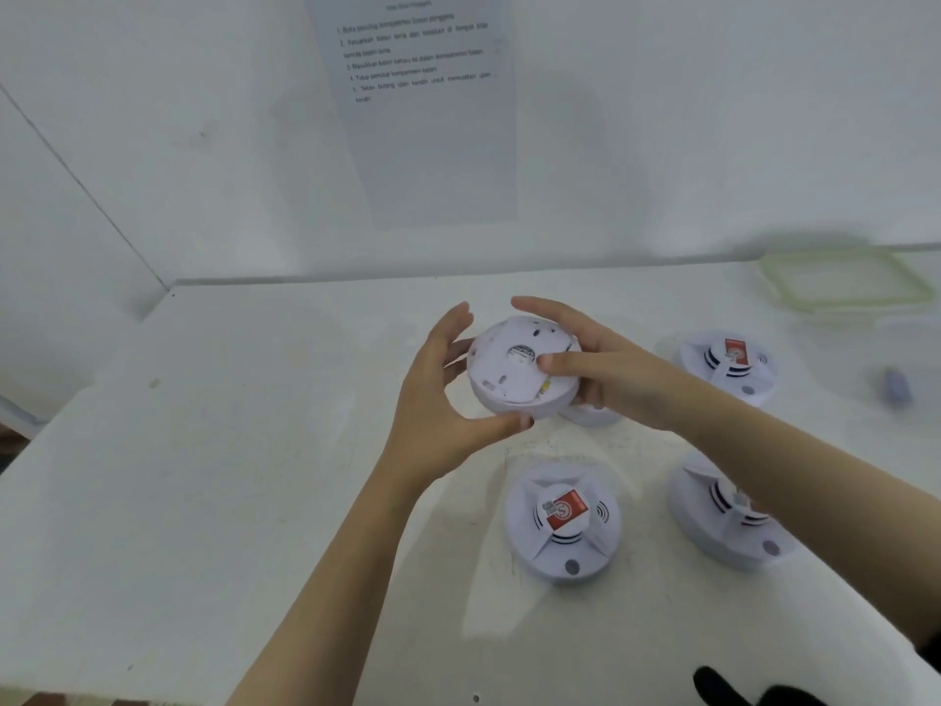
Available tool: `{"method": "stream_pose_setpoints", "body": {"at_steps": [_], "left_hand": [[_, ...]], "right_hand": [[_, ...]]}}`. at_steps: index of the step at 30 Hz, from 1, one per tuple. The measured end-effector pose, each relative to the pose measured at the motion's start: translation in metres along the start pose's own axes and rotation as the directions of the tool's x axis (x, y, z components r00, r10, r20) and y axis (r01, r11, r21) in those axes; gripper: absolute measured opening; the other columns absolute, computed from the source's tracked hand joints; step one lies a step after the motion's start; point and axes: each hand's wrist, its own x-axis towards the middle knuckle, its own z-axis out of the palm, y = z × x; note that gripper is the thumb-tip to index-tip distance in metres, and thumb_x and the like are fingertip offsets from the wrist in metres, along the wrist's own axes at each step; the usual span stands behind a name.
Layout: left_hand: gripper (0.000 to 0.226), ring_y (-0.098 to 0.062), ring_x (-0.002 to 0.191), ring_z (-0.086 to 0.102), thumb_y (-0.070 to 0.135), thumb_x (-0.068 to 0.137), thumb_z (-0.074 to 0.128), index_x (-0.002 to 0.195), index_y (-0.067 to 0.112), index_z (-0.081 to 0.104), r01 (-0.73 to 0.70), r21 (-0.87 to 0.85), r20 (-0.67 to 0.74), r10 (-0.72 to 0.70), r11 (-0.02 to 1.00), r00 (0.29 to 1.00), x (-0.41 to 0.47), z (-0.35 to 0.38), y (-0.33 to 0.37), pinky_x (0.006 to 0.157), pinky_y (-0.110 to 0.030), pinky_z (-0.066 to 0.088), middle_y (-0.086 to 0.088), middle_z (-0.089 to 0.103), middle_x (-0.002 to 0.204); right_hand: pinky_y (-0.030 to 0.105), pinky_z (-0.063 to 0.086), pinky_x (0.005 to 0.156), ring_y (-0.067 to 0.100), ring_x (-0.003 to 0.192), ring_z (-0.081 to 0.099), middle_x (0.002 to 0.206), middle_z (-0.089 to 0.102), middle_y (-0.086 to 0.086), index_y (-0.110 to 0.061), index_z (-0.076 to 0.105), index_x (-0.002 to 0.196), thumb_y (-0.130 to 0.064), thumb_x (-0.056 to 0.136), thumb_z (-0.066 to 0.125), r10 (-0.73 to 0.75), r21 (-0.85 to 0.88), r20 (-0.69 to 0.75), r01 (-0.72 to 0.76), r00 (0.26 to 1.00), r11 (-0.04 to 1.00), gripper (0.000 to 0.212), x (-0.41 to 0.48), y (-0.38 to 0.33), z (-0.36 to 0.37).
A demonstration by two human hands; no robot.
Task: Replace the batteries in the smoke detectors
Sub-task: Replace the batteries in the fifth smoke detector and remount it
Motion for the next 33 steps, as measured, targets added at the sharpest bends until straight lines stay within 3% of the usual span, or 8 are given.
{"method": "stream_pose_setpoints", "body": {"at_steps": [5, 11, 15, 19, 23, 27, 33], "left_hand": [[0.092, -0.005, 0.115, 0.058, 0.031, 0.049, 0.090, 0.131, 0.025, 0.048, 0.026, -0.108, 0.029, -0.023, 0.994, 0.999, -0.006, 0.003, -0.002, 0.090, -0.023, 0.051, 0.012, 0.056, 0.130], [0.070, -0.020, 0.121, 0.058, 0.025, 0.068, 0.077, 0.131, 0.010, 0.051, 0.041, -0.238, 0.014, -0.039, 0.970, 0.999, -0.017, 0.004, -0.008, 0.100, -0.051, 0.048, -0.003, 0.059, 0.133], [0.071, -0.015, 0.128, 0.051, 0.018, 0.077, 0.068, 0.141, 0.012, 0.041, 0.034, -0.177, 0.038, -0.027, 0.984, 0.999, -0.022, 0.008, -0.007, 0.104, -0.044, 0.046, 0.001, 0.052, 0.140], [0.094, -0.003, 0.125, 0.051, 0.012, 0.063, 0.084, 0.141, 0.026, 0.035, 0.028, -0.131, 0.030, -0.024, 0.991, 0.999, -0.022, 0.013, -0.005, 0.096, -0.023, 0.049, 0.018, 0.053, 0.132], [0.101, -0.003, 0.116, 0.057, 0.012, 0.045, 0.092, 0.133, 0.028, 0.045, 0.064, -0.160, -0.008, -0.066, 0.985, 0.998, -0.018, 0.009, -0.006, 0.089, -0.024, 0.052, 0.020, 0.060, 0.121], [0.097, -0.005, 0.113, 0.060, 0.013, 0.043, 0.092, 0.130, 0.027, 0.051, 0.056, -0.122, -0.021, -0.059, 0.991, 0.998, -0.019, 0.000, -0.004, 0.086, -0.022, 0.053, 0.014, 0.064, 0.119], [0.093, -0.006, 0.109, 0.062, 0.008, 0.043, 0.092, 0.127, 0.021, 0.055, 0.049, -0.095, -0.015, -0.051, 0.994, 0.999, -0.019, -0.007, -0.002, 0.080, -0.019, 0.053, 0.013, 0.066, 0.114]], "right_hand": [[0.024, 0.053, 0.073, 0.011, 0.103, 0.063, 0.124, 0.058, -0.006, -0.037, 0.048, 0.131, -0.010, 0.081, 0.063, -0.035, -0.018, -0.003, 0.035, 0.999, 0.999, 0.059, -0.014, 0.002, -0.003], [0.041, 0.052, 0.093, 0.014, 0.116, 0.056, 0.131, 0.054, -0.008, -0.032, 0.053, 0.130, -0.015, 0.077, 0.072, -0.054, -0.168, 0.022, 0.057, 0.998, 0.984, 0.059, -0.019, -0.001, -0.002], [0.037, 0.053, 0.089, 0.011, 0.114, 0.057, 0.127, 0.058, -0.008, -0.025, 0.055, 0.126, -0.014, 0.073, 0.077, -0.130, -0.234, -0.028, 0.120, 0.991, 0.965, 0.058, -0.016, -0.002, 0.007], [0.026, 0.053, 0.086, 0.008, 0.114, 0.057, 0.126, 0.058, -0.008, -0.023, 0.054, 0.126, -0.004, 0.074, 0.076, -0.150, -0.252, 0.009, 0.147, 0.989, 0.956, 0.059, -0.014, -0.001, 0.018], [0.024, 0.052, 0.087, 0.009, 0.115, 0.056, 0.128, 0.056, -0.007, -0.027, 0.054, 0.128, -0.003, 0.074, 0.076, -0.098, -0.264, 0.060, 0.110, 0.993, 0.958, 0.063, -0.010, 0.000, 0.021], [0.033, 0.054, 0.088, 0.012, 0.115, 0.056, 0.126, 0.057, -0.010, -0.034, 0.058, 0.123, -0.012, 0.068, 0.079, -0.051, -0.263, 0.096, 0.075, 0.994, 0.962, 0.063, -0.005, -0.003, 0.021], [0.025, 0.054, 0.082, 0.010, 0.110, 0.058, 0.120, 0.059, -0.010, -0.025, 0.059, 0.123, -0.007, 0.066, 0.080, -0.050, -0.306, 0.146, 0.093, 0.988, 0.948, 0.063, 0.001, -0.008, 0.021]]}}
